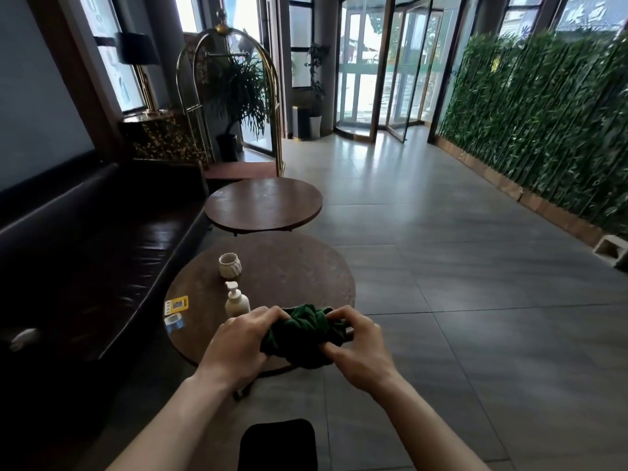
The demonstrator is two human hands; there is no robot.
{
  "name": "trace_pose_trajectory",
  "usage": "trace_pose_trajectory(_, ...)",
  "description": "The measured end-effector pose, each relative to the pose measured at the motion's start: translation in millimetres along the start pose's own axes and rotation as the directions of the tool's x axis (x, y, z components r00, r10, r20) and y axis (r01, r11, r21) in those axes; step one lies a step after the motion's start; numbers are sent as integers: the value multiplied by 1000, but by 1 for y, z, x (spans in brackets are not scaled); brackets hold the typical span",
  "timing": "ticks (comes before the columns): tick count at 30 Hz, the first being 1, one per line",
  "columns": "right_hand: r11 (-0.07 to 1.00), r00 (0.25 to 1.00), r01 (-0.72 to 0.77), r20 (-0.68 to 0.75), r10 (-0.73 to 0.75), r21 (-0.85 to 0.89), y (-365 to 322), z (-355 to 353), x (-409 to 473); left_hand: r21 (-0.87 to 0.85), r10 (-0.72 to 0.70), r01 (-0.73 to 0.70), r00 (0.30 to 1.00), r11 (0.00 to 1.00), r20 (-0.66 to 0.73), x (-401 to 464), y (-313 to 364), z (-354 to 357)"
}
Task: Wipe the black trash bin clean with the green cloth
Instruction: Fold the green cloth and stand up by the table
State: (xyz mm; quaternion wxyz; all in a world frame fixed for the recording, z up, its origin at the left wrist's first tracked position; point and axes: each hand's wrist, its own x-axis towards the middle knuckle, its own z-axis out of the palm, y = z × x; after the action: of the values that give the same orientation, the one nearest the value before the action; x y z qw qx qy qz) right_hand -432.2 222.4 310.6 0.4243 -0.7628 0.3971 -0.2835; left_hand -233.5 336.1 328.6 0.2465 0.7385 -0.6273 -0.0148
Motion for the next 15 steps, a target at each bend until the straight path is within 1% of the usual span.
trace_pose_trajectory(3,1000,1000,1,-18,-2,-30,9,13,21,21,-20,20,1000,1000,21,16,-20,13)
trace_pose_trajectory(5,997,999,31,-20,-32,-65,13,21,29,35,-22,20,999,999,40,21,-29,18)
trace_pose_trajectory(9,981,998,42,-33,-49,-190,22,43,67,79,-7,2,998,997,65,53,-65,34)
trace_pose_trajectory(15,918,997,58,-17,-70,-392,28,79,135,167,81,-98,991,981,106,112,-119,60)
